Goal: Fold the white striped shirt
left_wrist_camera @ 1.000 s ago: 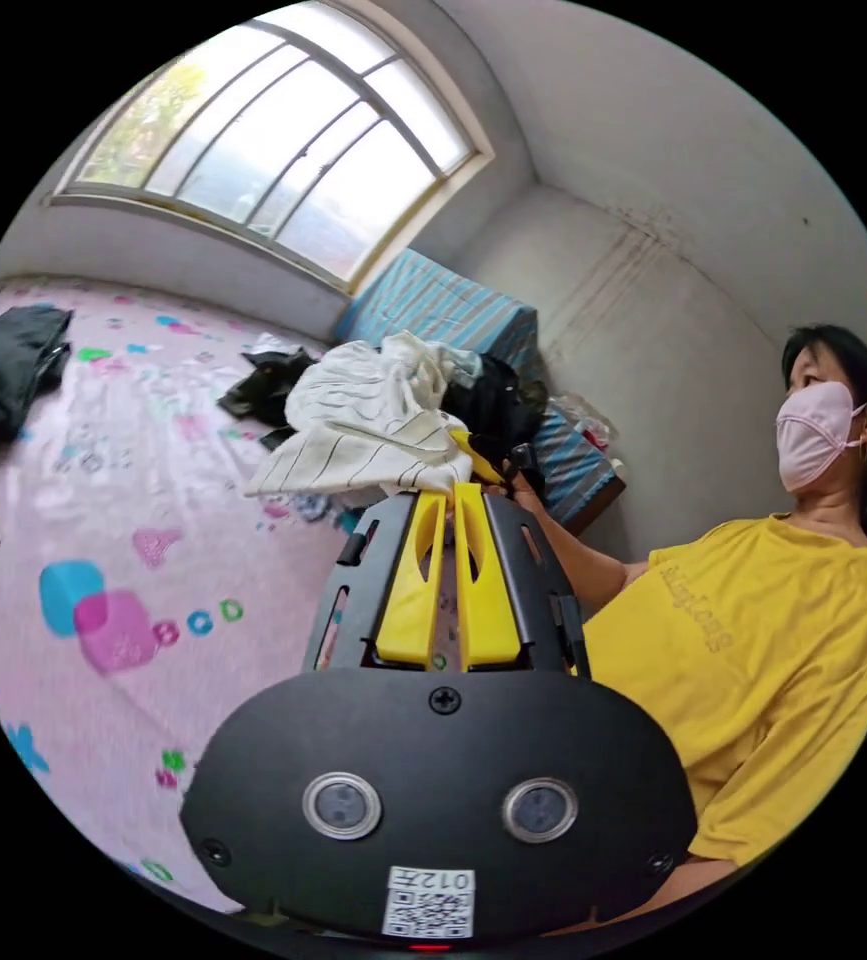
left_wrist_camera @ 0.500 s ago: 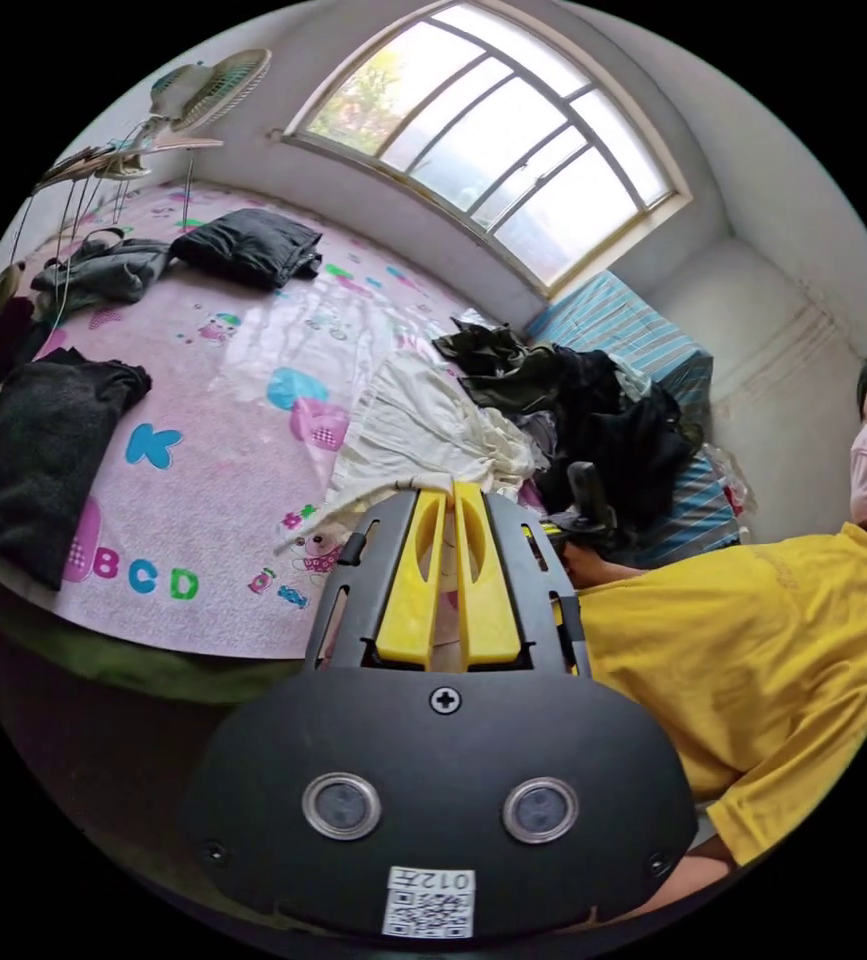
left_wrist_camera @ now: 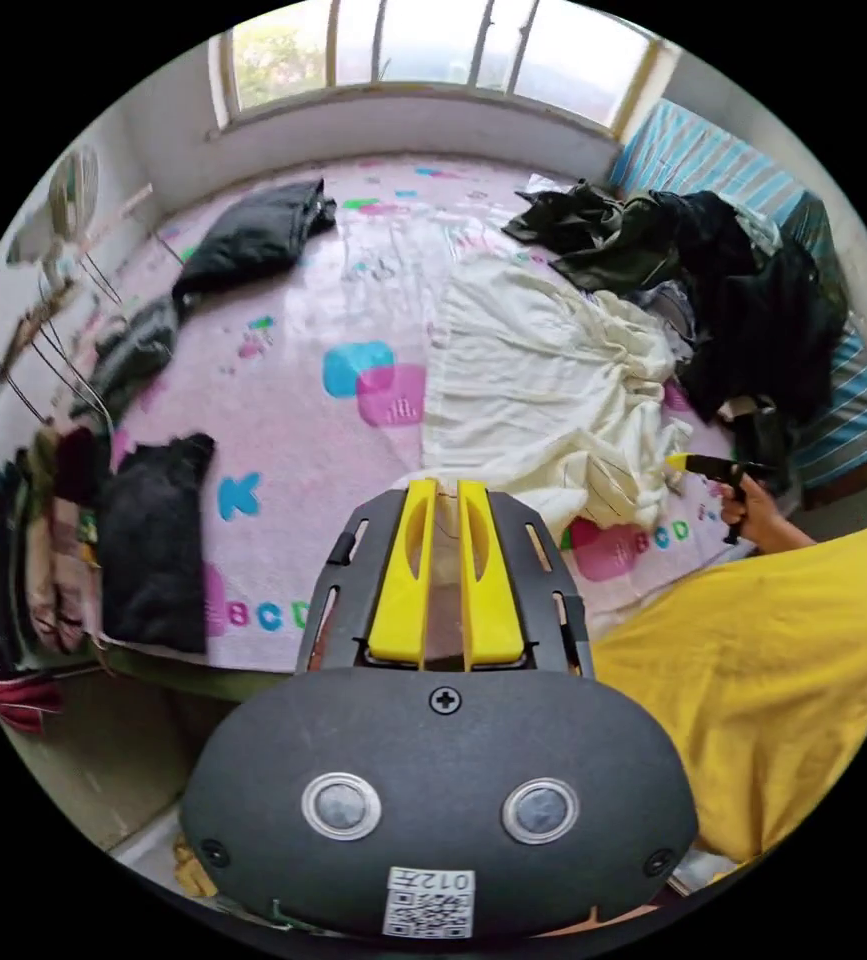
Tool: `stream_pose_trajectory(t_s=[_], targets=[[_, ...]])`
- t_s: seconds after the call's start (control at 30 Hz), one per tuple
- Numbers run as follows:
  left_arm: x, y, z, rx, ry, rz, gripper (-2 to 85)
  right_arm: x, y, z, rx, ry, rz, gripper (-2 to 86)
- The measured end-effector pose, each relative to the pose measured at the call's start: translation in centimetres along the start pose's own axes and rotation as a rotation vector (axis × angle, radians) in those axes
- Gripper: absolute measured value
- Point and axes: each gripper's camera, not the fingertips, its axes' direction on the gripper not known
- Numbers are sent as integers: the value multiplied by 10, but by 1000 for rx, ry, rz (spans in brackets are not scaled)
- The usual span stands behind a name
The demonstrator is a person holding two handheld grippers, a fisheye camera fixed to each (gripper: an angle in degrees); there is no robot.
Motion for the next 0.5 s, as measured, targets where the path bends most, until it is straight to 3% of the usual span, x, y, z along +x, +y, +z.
stream_pose_trajectory(t_s=[0.17, 0.43, 0.5], targets=[[33, -70, -24, 191, -23, 152, 46, 0, -14, -3, 16, 216, 66, 124], [188, -186, 106, -70, 60, 728, 99, -19, -23, 15, -17, 225, 93, 132], [245, -198, 150, -100, -5, 916, 104, -21, -22, 9, -7, 201, 111, 130]])
